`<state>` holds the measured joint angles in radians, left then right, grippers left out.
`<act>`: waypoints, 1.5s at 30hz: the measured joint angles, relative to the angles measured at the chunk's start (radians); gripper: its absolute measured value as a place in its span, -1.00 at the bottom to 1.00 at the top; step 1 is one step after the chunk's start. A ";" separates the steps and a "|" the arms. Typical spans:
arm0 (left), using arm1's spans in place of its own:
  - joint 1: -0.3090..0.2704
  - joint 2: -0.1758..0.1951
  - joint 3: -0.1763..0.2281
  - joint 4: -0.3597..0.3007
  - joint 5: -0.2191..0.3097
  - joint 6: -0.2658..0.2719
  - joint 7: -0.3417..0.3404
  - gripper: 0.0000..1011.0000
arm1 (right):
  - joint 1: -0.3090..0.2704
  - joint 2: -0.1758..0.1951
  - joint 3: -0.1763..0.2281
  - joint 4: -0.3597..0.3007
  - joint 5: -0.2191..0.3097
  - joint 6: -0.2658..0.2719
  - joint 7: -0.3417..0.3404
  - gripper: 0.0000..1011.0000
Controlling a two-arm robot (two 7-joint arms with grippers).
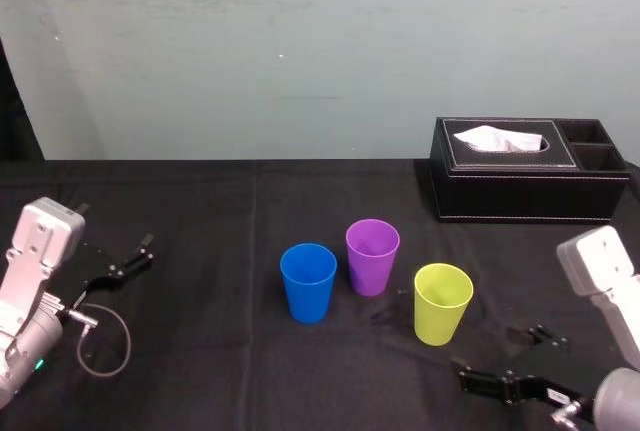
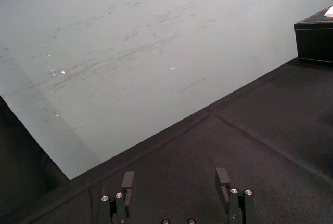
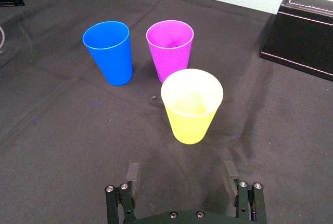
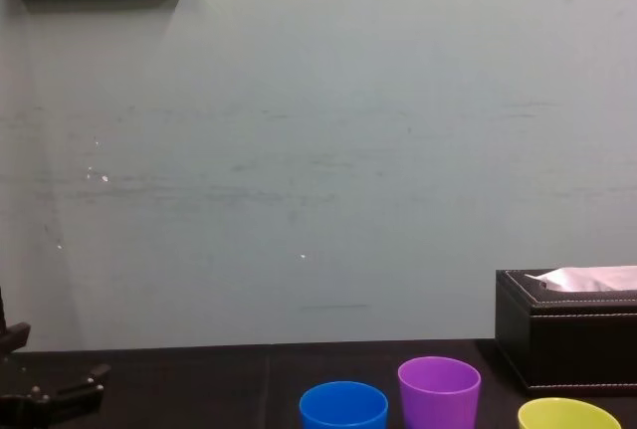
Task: Stack the three plastic cups sequentially using one hand.
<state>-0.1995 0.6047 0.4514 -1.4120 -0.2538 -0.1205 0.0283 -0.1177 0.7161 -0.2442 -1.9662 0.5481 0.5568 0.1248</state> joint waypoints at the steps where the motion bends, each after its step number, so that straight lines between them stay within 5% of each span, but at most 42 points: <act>1: 0.000 0.000 0.000 0.000 0.000 0.000 0.000 0.98 | 0.004 -0.006 -0.004 0.004 -0.006 0.000 -0.001 0.98; 21: 0.000 0.000 0.000 0.000 0.000 0.000 0.000 0.98 | 0.098 -0.136 -0.093 0.150 -0.141 -0.076 -0.008 0.98; 45: 0.000 0.000 0.000 0.000 0.000 0.000 0.000 0.98 | 0.148 -0.239 -0.088 0.256 -0.210 -0.115 -0.004 0.98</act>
<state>-0.1995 0.6047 0.4514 -1.4120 -0.2539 -0.1205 0.0283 0.0308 0.4769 -0.3325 -1.7097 0.3386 0.4415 0.1204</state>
